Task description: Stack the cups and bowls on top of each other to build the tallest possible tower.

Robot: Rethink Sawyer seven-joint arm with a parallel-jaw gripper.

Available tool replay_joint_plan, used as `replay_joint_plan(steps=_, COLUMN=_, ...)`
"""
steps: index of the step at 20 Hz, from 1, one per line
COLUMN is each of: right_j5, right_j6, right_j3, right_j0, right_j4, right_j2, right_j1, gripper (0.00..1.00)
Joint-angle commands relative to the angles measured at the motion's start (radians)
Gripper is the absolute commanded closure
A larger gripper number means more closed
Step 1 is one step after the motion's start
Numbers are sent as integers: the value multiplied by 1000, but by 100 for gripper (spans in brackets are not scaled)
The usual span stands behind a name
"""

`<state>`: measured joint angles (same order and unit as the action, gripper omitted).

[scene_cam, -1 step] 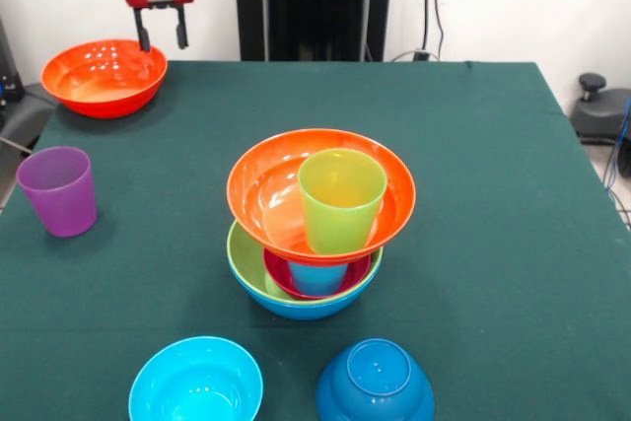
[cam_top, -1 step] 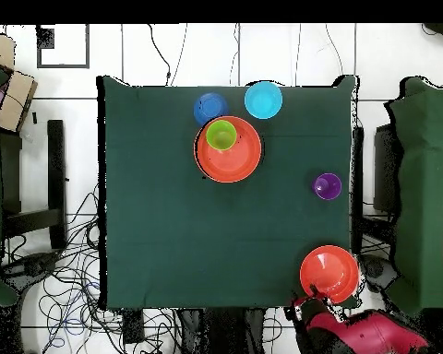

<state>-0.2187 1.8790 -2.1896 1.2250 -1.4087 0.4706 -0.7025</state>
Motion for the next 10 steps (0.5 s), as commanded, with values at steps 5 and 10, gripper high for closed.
replay_joint_plan(steps=5, right_j5=81, right_j6=206, right_j3=145, right_j0=-229, right_j4=-174, right_j2=-146, right_j1=-18, gripper=0)
replay_joint_plan(steps=10, right_j5=140, right_j6=204, right_j3=171, right_j0=-276, right_j4=-171, right_j2=-211, right_j1=-11, gripper=0)
